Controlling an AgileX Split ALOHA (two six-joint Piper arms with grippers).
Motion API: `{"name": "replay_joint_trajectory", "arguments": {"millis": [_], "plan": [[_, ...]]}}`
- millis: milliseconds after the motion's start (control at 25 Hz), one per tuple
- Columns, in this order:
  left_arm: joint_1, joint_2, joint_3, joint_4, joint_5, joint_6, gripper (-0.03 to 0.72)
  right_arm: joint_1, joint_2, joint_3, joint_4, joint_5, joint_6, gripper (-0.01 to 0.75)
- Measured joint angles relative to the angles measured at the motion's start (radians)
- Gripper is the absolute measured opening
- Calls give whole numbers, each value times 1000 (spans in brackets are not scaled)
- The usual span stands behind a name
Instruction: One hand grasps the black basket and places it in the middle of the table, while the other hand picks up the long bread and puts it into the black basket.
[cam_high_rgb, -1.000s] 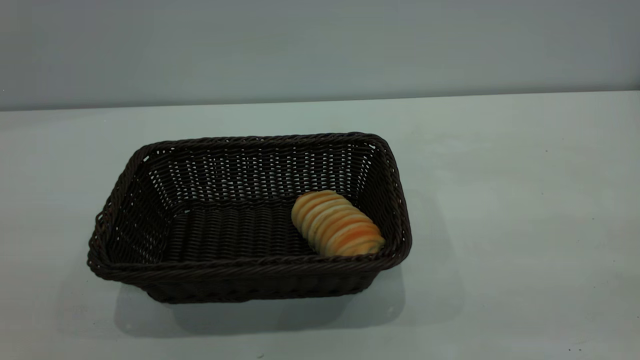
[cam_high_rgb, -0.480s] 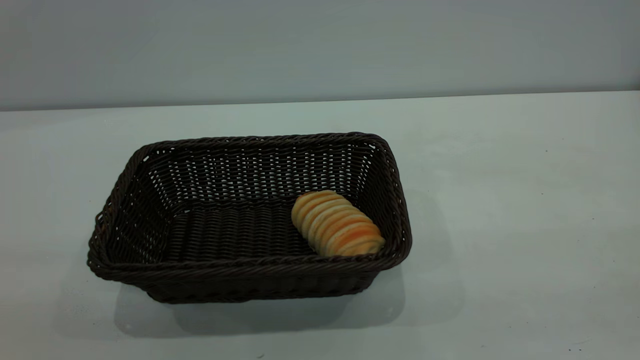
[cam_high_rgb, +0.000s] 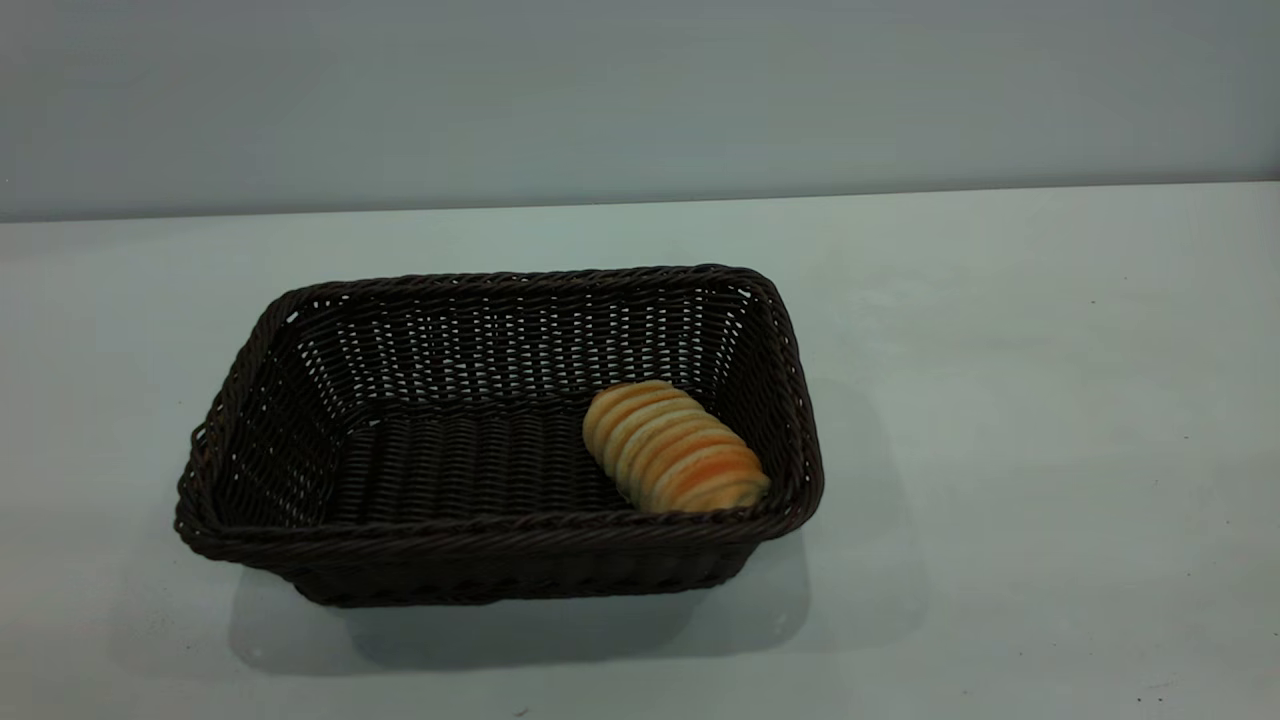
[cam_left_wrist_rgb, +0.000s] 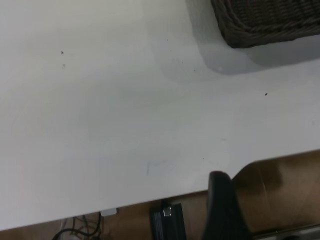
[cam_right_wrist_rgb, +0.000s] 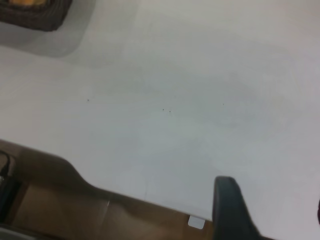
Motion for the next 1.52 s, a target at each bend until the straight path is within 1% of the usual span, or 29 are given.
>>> {"name": "replay_joint_trajectory", "arguments": {"millis": [920, 1040, 1160, 1280, 1520], "plan": [[4, -8, 0, 0, 0, 0, 537, -4, -17, 0, 0, 0, 0, 398], [50, -46, 0, 0, 1, 0, 537, -42, -56, 0, 3, 1, 0, 398], [106, -105, 0, 0, 3, 0, 537, -112, -95, 0, 3, 2, 0, 398], [140, -162, 0, 0, 7, 2, 537, -167, -122, 0, 3, 4, 0, 398], [154, -218, 0, 0, 13, 2, 537, -176, -160, 0, 3, 7, 0, 398]]}}
